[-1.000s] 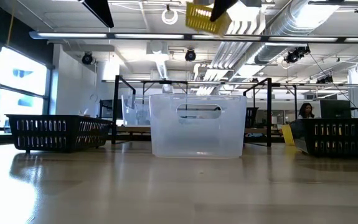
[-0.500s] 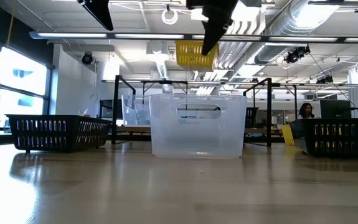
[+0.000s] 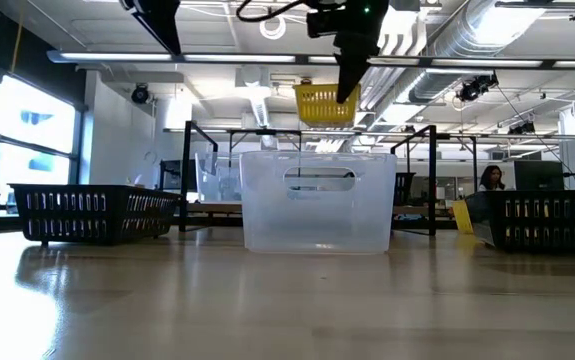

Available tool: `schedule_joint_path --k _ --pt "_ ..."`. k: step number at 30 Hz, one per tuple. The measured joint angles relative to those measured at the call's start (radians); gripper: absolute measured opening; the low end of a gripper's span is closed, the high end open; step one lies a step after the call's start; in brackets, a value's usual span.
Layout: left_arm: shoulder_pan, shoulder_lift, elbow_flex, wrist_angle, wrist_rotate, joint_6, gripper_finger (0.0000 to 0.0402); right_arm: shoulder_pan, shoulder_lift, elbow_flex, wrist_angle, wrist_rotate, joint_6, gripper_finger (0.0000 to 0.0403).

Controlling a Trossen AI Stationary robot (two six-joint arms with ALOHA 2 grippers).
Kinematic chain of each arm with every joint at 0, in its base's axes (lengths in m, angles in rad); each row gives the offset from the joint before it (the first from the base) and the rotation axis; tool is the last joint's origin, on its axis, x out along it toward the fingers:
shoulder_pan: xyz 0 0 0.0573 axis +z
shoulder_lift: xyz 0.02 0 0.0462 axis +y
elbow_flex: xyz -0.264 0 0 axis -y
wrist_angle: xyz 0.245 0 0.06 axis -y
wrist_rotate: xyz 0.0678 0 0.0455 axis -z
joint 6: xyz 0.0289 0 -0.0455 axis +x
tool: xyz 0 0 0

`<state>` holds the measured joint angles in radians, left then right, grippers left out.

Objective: Stack baskets on shelf by color
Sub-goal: Put the bottom yellow bin on the shelf

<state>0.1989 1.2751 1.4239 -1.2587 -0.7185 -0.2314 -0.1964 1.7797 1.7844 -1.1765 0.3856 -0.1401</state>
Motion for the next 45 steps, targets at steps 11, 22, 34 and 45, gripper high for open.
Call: schedule_joint_path --k 11,22,34,45 --pt "0.069 0.000 0.000 0.000 0.003 0.000 0.0158 -0.020 -0.074 0.000 -0.069 0.002 0.028 0.0000" --pt "0.119 0.000 0.000 0.001 0.011 0.021 0.0158 -0.033 -0.357 -0.443 0.392 0.005 0.075 0.0000" --pt "0.137 0.000 0.000 0.001 0.037 0.008 0.0158 -0.075 -0.370 -0.517 0.675 -0.143 -0.149 0.0000" --pt "0.137 0.000 0.000 0.001 0.036 -0.001 0.0158 -0.091 -0.238 -0.517 0.662 -0.287 -0.178 0.0000"
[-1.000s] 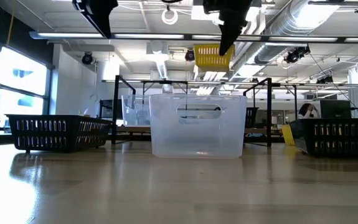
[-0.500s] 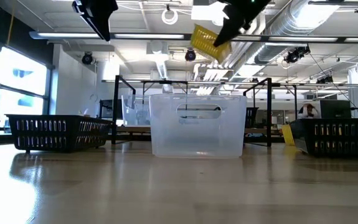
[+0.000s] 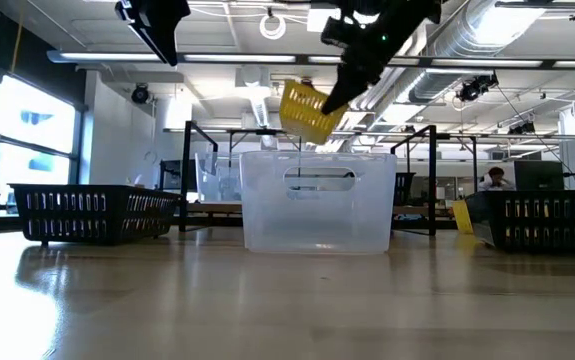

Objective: Stack baskets on shelf by color
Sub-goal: Put the bottom yellow bin on the shelf

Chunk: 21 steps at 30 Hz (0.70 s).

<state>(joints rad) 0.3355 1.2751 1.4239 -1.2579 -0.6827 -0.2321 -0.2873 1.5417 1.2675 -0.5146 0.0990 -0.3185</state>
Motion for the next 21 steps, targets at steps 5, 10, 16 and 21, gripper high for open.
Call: schedule_joint_path --k 5,10,16,21 --pt "0.000 0.000 0.000 0.000 -0.002 0.000 0.0158 0.000 0.047 0.000 -0.017 -0.003 0.003 0.0000" --pt "0.000 0.000 0.000 0.000 -0.002 0.000 0.0158 0.000 0.093 0.000 -0.034 -0.005 0.003 0.0000" --pt "0.000 0.000 0.000 0.000 -0.002 0.000 0.0158 -0.008 0.138 0.000 -0.055 -0.002 0.003 0.0000" --pt "0.000 0.000 0.000 0.000 -0.001 0.000 0.0158 -0.028 0.157 0.000 -0.074 0.002 0.004 0.0000"
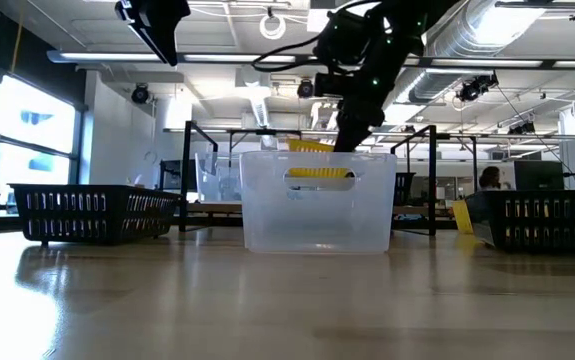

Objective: Stack baskets on shelf by color
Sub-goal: Put the bottom yellow bin on the shelf

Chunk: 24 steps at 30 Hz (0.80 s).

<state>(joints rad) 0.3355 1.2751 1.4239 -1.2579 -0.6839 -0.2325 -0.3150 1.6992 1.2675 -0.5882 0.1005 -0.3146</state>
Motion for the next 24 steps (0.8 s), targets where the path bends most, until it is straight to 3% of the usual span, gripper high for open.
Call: schedule_joint_path --k 9,24 --pt "0.000 0.000 0.000 0.000 0.002 0.000 0.0158 -0.019 -0.001 0.000 -0.062 0.005 0.029 0.0000" --pt "0.000 0.000 0.000 0.000 0.001 0.000 0.0158 -0.018 0.022 0.000 0.025 -0.050 -0.019 0.0000"
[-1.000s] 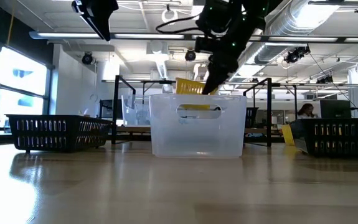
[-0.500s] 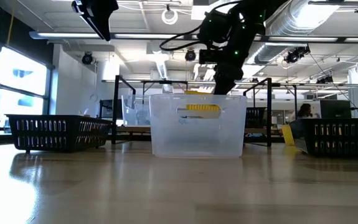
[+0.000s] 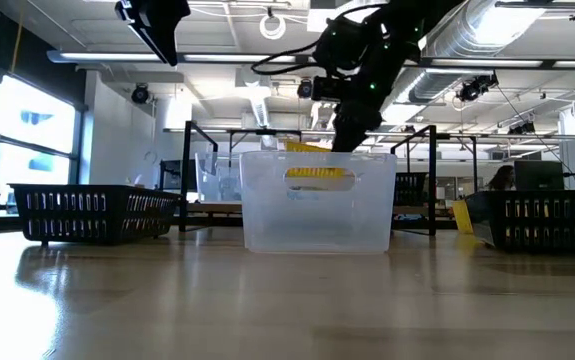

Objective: Stack baskets on shelf by color
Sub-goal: Put the bottom yellow bin on the shelf

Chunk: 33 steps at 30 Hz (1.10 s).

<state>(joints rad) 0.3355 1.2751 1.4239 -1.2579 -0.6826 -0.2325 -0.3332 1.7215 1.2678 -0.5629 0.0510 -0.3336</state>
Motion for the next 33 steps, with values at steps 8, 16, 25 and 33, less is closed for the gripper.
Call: schedule_joint_path --k 8,16,25,33 --pt "0.000 0.000 0.000 0.000 0.000 0.008 0.0158 0.000 0.041 0.000 -0.002 0.016 -0.008 0.0000" --pt "0.000 0.000 0.000 0.000 0.001 0.008 0.0158 0.000 0.060 0.000 0.006 0.053 -0.008 0.0000" --pt "0.000 0.000 0.000 0.000 0.002 0.008 0.0158 0.000 0.060 0.000 0.006 0.077 -0.049 0.0000" --pt "0.000 0.000 0.000 0.000 0.002 0.008 0.0158 0.000 0.060 0.000 0.006 0.080 -0.042 0.0000"
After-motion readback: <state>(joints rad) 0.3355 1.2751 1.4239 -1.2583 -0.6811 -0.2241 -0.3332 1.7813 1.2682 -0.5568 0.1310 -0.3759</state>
